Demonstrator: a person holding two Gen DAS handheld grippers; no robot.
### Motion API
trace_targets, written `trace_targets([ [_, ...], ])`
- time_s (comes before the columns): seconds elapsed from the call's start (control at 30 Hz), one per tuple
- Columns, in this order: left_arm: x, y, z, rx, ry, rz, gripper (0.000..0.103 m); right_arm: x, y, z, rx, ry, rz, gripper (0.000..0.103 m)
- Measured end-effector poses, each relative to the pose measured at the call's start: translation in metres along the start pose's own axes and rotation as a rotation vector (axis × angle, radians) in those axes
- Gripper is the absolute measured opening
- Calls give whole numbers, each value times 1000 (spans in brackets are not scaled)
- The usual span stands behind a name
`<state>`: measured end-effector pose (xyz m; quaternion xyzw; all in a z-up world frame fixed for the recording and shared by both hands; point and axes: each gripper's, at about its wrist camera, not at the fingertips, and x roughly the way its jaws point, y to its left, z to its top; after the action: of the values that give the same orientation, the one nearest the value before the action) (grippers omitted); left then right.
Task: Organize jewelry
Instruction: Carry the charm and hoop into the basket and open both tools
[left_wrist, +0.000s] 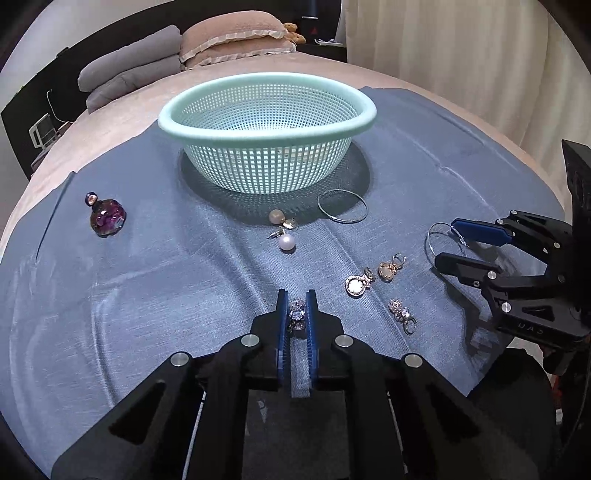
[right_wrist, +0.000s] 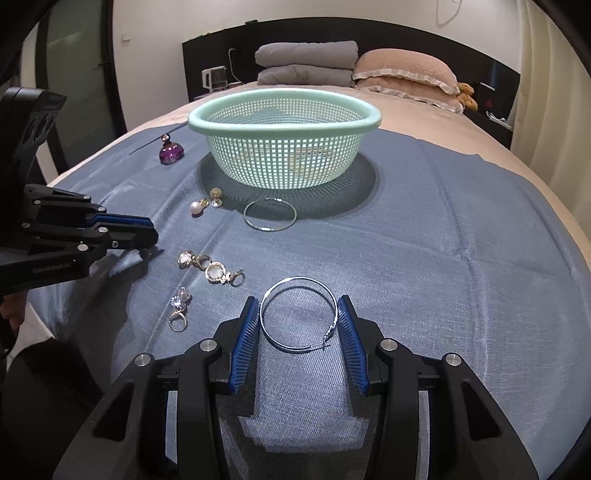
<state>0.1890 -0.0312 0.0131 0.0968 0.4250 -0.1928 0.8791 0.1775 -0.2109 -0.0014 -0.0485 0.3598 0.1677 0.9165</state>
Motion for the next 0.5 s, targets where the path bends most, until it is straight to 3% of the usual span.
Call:
trace_targets([
  [0.23, -54, 15, 30, -8, -91, 22, 9, -37, 1, 36, -53, -94, -44, 41],
  [0.5, -99, 33, 106, -16, -186, 80, 9, -77, -9, 117, -104, -235, -92, 41],
])
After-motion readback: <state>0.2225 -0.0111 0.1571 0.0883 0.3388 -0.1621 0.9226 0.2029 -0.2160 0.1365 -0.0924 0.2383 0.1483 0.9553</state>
